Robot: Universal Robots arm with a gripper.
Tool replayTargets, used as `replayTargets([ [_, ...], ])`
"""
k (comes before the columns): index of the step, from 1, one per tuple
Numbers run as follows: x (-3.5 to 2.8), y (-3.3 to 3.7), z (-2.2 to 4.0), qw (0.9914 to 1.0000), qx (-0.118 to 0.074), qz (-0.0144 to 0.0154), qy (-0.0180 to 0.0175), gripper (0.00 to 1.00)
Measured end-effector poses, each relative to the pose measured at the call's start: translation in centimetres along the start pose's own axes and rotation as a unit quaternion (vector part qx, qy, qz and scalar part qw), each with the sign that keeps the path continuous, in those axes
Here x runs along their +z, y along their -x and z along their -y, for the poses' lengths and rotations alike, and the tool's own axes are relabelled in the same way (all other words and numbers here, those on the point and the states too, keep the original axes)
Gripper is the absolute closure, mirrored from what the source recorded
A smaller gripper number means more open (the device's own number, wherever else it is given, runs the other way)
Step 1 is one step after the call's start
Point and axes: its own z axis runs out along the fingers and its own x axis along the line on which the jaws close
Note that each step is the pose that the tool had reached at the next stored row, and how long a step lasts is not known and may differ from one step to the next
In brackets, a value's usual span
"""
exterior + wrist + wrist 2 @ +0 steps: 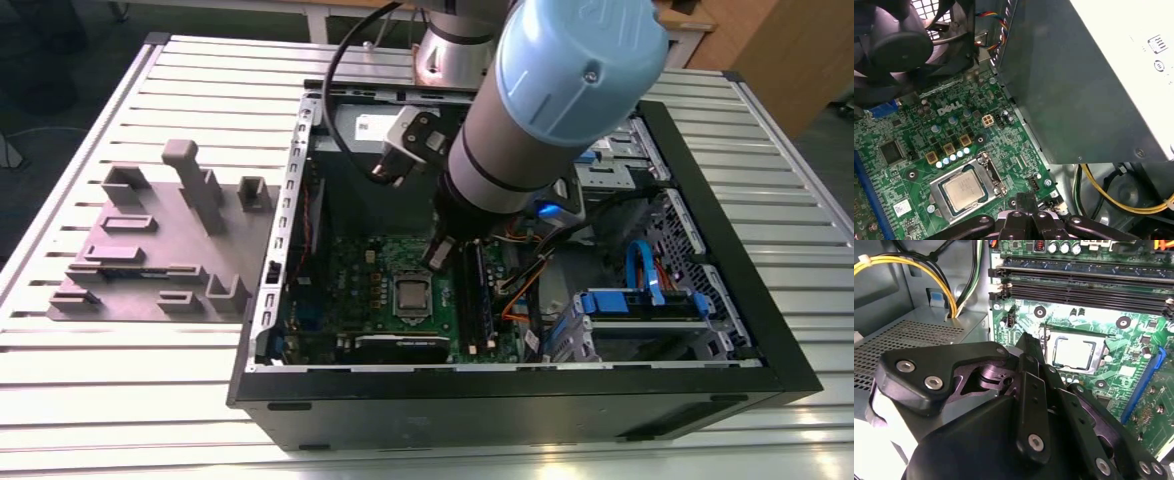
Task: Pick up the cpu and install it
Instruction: 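Install the first cpu locking lever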
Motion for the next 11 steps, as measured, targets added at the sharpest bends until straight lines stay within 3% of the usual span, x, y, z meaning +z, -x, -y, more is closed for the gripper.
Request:
replayTargets([
  [6,-0.09,-0.41,0.12,0.99999,-0.004,-0.0014,0.0006,0.90],
  [11,-0.09,-0.48,0.08,0.99942,-0.033,-0.0083,0.0066,0.90],
])
